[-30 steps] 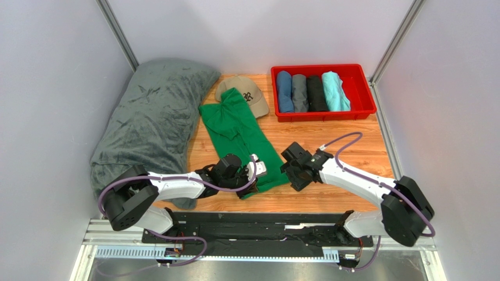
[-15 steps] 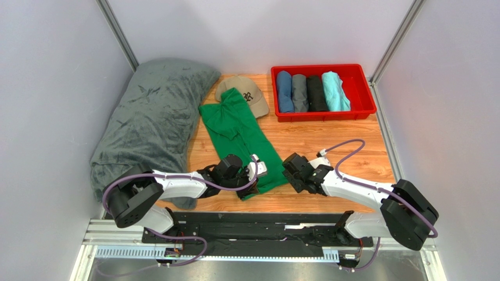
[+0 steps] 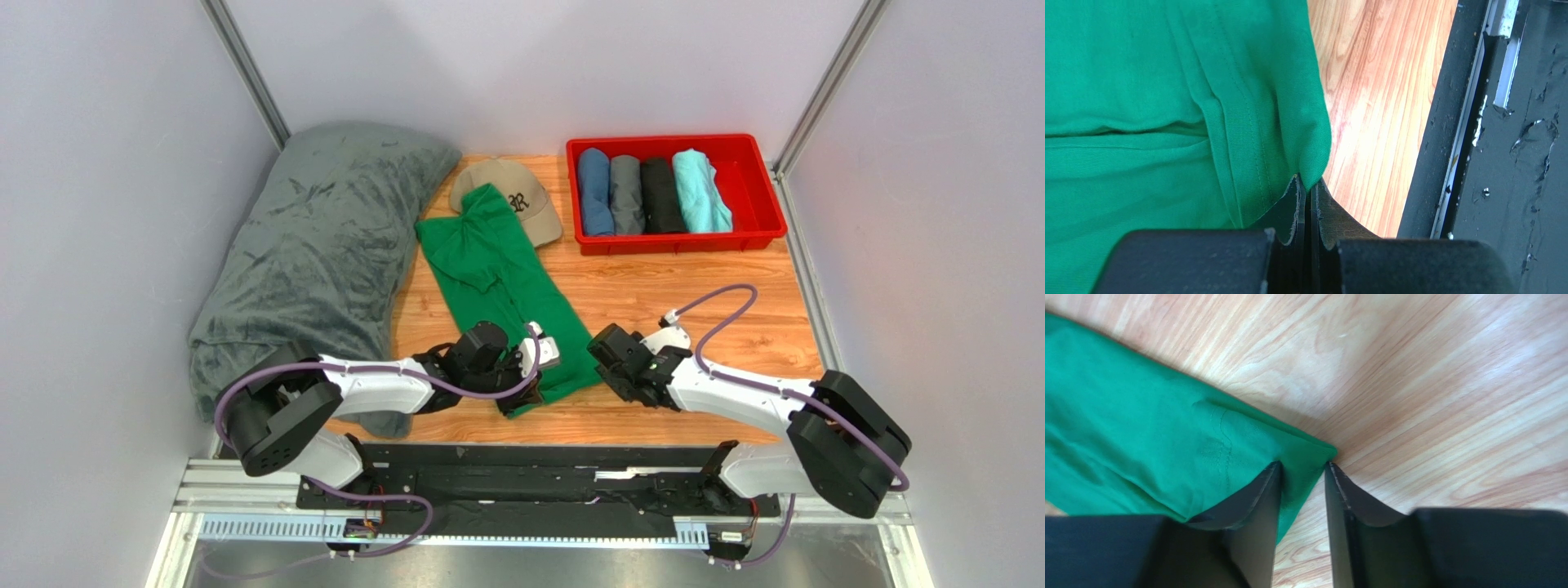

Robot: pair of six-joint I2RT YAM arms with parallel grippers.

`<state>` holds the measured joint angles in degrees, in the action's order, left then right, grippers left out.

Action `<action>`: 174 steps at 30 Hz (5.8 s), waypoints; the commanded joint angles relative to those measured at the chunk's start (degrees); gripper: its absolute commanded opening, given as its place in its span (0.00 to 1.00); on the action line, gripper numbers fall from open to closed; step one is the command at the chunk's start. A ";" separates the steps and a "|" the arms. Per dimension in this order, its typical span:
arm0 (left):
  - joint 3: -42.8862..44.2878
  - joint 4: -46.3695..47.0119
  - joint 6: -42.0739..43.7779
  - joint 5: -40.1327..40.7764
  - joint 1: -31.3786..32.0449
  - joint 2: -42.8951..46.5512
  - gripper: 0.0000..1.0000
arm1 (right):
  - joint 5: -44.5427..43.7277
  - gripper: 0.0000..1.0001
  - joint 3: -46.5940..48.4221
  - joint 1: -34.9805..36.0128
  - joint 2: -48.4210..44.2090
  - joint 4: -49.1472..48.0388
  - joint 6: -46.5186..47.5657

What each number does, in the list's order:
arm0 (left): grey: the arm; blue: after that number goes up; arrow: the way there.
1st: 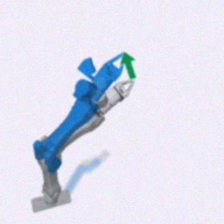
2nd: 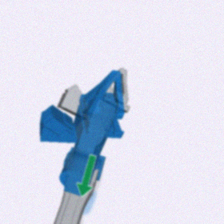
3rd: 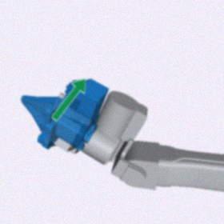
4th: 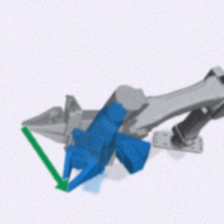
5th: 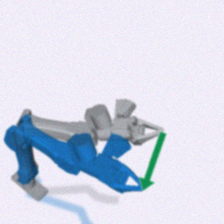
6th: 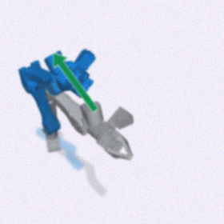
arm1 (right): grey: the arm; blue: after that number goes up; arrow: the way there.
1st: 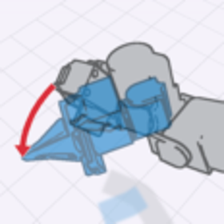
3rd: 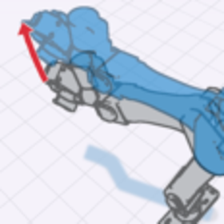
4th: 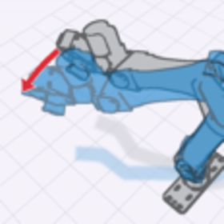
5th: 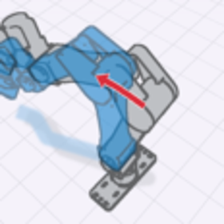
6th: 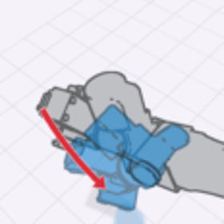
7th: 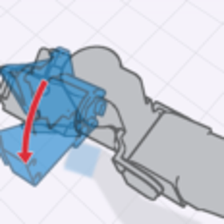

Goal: Roll the t-shirts
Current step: Roll the T-shirt to the center of the board.

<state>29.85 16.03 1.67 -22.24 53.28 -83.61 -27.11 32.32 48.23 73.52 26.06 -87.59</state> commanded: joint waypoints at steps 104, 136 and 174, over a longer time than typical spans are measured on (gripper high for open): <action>20.51 13.59 -7.91 15.47 6.31 -21.85 0.57 | 6.72 0.00 39.93 -15.79 30.90 29.92 29.50; 19.90 7.79 -17.66 13.63 0.34 -18.87 0.00 | -0.31 0.27 6.54 -13.95 -2.33 -2.41 22.81; 18.67 7.44 -18.72 11.34 -0.01 -16.06 0.00 | 3.82 0.33 8.64 -12.11 9.98 -19.03 25.89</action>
<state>48.77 23.27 -16.38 -10.44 53.82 -102.54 -22.81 38.72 35.00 82.39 9.13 -62.06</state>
